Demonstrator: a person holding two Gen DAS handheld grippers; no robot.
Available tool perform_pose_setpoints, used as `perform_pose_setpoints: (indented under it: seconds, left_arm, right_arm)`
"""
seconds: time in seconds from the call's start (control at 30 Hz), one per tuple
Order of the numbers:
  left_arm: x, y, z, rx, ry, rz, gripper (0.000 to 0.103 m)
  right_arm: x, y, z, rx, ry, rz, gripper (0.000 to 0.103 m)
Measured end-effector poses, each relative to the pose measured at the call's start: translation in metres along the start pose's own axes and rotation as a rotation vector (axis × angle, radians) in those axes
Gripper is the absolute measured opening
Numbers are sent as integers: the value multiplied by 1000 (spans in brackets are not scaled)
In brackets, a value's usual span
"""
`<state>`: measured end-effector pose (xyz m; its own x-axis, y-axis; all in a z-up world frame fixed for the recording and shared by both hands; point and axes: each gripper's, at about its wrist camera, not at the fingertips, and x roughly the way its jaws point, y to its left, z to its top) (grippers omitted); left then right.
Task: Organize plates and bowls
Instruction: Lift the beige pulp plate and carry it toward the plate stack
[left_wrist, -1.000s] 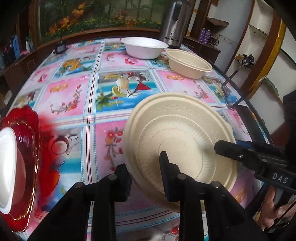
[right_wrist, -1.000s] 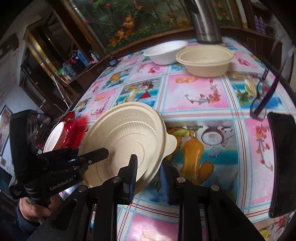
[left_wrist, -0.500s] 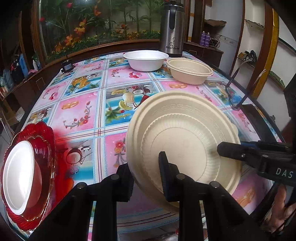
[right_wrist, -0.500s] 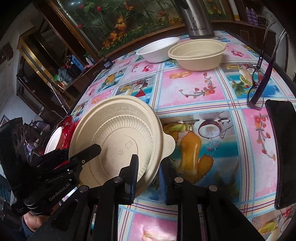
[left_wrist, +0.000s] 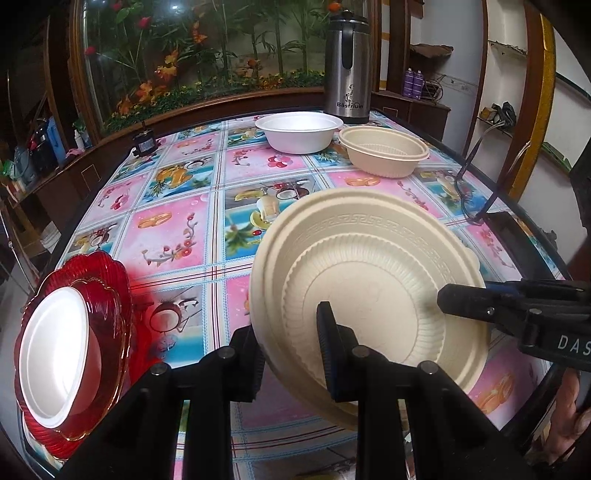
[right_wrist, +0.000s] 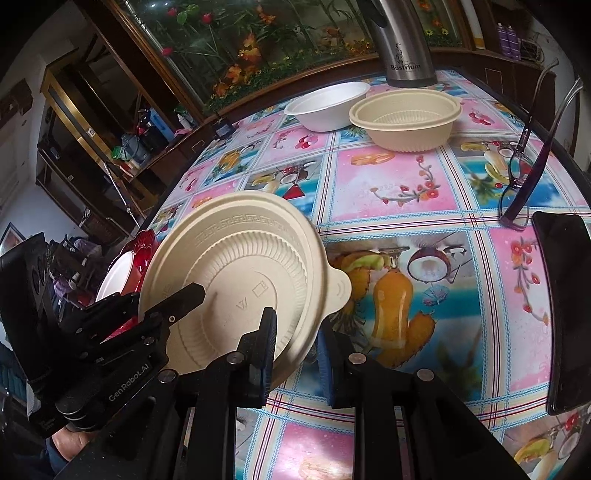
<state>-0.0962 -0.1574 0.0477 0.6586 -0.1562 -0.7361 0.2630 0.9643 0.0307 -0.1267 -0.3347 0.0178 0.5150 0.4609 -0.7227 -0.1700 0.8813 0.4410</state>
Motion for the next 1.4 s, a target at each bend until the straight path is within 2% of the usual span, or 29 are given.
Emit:
perform_pose_setpoints:
  seconds: [0.63,0.9,1.13,1.4]
  left_arm:
    - [-6,9,0,-18,-21,11,24]
    - [-20,19,4,-41,-58,22,25]
    - [-41,44,9,-84,-105,46,28]
    - [-75,101,5,-185,-171,124,31]
  right_arm:
    - [3,10,1,-16,6,2,23]
    - [1,23,9,-45,-6,4,23]
    - [1,51,26,-103,-20,18,23]
    - [28,106,45,-184,23,74,23]
